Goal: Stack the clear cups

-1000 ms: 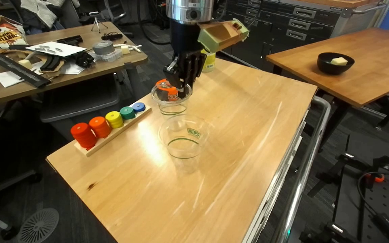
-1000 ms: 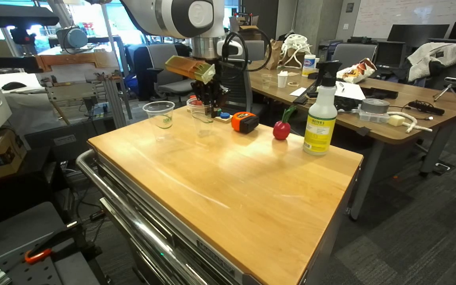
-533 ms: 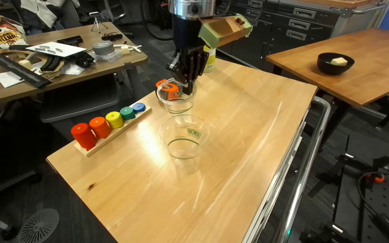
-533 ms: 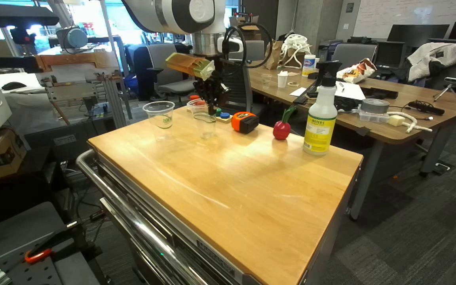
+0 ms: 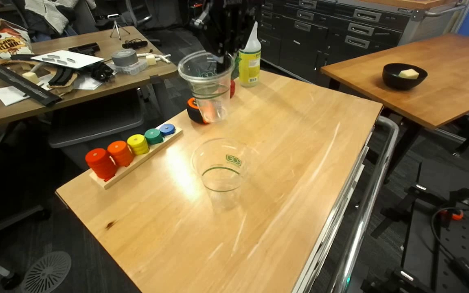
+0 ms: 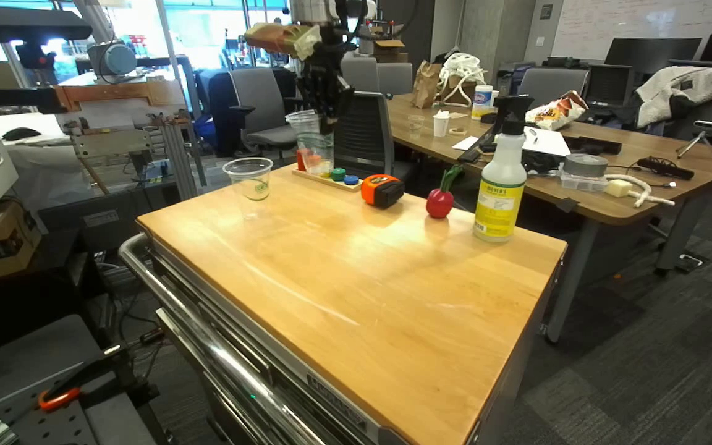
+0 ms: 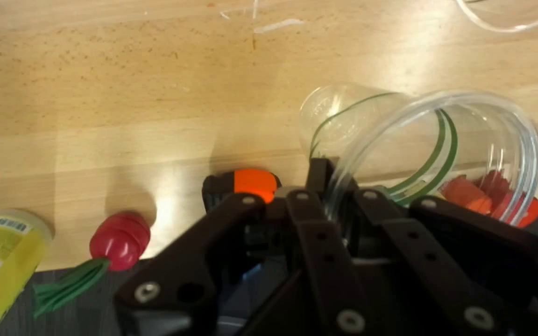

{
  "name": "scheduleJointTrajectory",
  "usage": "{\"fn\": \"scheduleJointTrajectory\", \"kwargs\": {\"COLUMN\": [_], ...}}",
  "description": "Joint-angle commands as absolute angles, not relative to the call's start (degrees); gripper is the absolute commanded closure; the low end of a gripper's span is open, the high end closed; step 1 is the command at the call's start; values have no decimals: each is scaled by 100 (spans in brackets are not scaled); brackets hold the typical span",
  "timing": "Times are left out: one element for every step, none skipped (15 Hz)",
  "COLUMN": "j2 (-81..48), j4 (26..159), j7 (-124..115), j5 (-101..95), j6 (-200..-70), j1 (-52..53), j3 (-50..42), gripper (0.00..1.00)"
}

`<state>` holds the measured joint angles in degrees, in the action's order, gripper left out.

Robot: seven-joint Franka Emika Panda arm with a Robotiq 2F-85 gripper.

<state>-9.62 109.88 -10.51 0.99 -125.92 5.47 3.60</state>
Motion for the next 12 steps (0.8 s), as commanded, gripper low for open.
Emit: {"fn": "scheduleJointTrajectory", "kwargs": {"j2": [-318,-183,-60,81,166,264,312,369,419,462,506,509], "j4": [11126,11185,11239,11304,11340,11398,11432,11482,11525,11577,11645,11670], "j7": [-1278,-1267,-1263,-1248,-1221,-1201,-1197,-1173,-1132,-1068,-979,-889], "j5": [-203,-258,-313,-322,-277,-236,-195,-155,-105,-39,57,163], "j6": [-12553,-12575,-12559,-12518,-12436,-12339,-12236,-12131,-12002,-11891,-11823,-11774], "j1": [728,764,795,817,833,842,844,843,841,840,842,845], "j3": [466,517,566,616,667,710,744,770,795,812,822,827], "gripper": [99,99,99,99,99,99,99,99,99,99,99,99]}}
